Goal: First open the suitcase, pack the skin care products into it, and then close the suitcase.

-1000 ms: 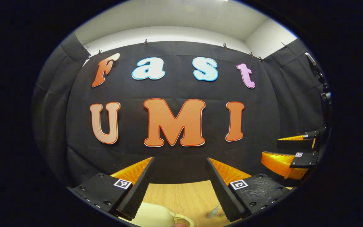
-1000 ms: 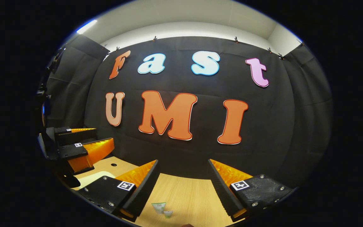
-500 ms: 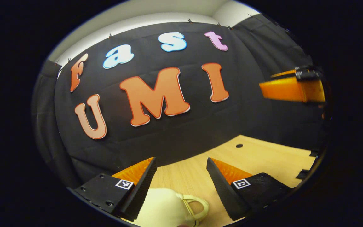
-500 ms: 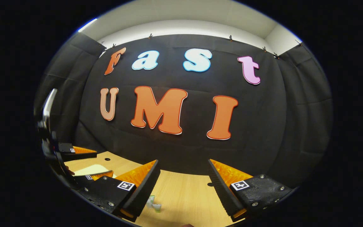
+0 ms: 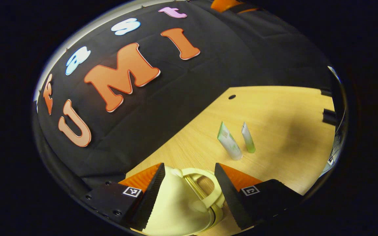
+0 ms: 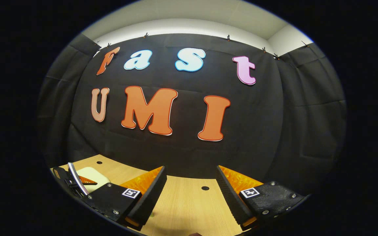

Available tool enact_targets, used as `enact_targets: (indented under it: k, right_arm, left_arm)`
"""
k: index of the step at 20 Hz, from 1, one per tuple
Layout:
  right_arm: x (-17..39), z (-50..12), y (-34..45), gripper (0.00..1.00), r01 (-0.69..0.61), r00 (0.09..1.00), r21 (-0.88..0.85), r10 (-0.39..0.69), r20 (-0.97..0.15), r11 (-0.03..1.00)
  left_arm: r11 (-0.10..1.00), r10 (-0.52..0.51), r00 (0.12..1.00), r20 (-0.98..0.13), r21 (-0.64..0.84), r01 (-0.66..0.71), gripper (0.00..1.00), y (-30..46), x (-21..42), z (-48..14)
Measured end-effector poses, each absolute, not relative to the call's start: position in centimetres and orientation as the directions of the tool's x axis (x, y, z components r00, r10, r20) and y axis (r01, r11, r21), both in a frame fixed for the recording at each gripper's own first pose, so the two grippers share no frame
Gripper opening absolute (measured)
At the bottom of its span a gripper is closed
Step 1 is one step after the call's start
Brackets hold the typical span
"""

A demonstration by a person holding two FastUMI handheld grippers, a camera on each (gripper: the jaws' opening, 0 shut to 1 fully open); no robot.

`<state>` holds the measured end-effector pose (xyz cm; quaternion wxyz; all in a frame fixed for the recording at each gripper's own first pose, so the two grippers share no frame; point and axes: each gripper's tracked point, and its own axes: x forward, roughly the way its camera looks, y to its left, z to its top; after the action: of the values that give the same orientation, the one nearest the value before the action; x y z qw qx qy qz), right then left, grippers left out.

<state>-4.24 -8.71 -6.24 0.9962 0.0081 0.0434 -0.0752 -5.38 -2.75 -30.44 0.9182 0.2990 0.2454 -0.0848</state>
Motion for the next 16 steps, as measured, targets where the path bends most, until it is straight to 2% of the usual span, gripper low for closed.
enact_targets:
  k: [3,6,11,13,14,15,16]
  right_arm:
    - [-4.6,-6.8,-9.3,0.95,0.16,0.982,0.01,-0.159,-0.099,0.987]
    - [-4.7,-7.0,-9.5,0.95,0.165,0.981,0.009,-0.163,-0.104,0.986]
    - [-5.0,-7.6,-10.2,0.96,0.169,0.98,0.021,-0.166,-0.11,0.985]
    - [-5.0,-8.1,-10.4,0.95,0.172,0.979,0.032,-0.167,-0.118,0.985]
    - [-5.0,-8.2,-10.3,0.95,0.171,0.979,0.039,-0.165,-0.122,0.985]
    - [-5.1,-8.4,-10.3,0.95,0.169,0.979,0.045,-0.162,-0.126,0.985]
    - [-5.2,-8.5,-10.1,0.95,0.167,0.979,0.05,-0.159,-0.128,0.985]
  left_arm:
    - [0.752,0.002,0.832,-0.555,0.549,0.365,0.94,-2.8,-6.7,-33.7]
    - [0.702,0.029,0.792,-0.609,0.577,0.418,0.87,-2.5,-7.6,-36.7]
    - [0.573,0.107,0.771,-0.627,0.673,0.468,0.88,-1.3,-7.9,-39.0]
    - [0.497,0.136,0.781,-0.61,0.724,0.478,0.67,-1.2,-7.6,-39.4]
    - [0.439,0.162,0.793,-0.587,0.763,0.474,0.66,-0.9,-7.2,-39.3]
    - [0.403,0.161,0.796,-0.583,0.775,0.487,0.45,-1.2,-7.2,-39.5]
    - [0.377,0.154,0.801,-0.579,0.783,0.494,0.35,-1.6,-6.8,-39.7]
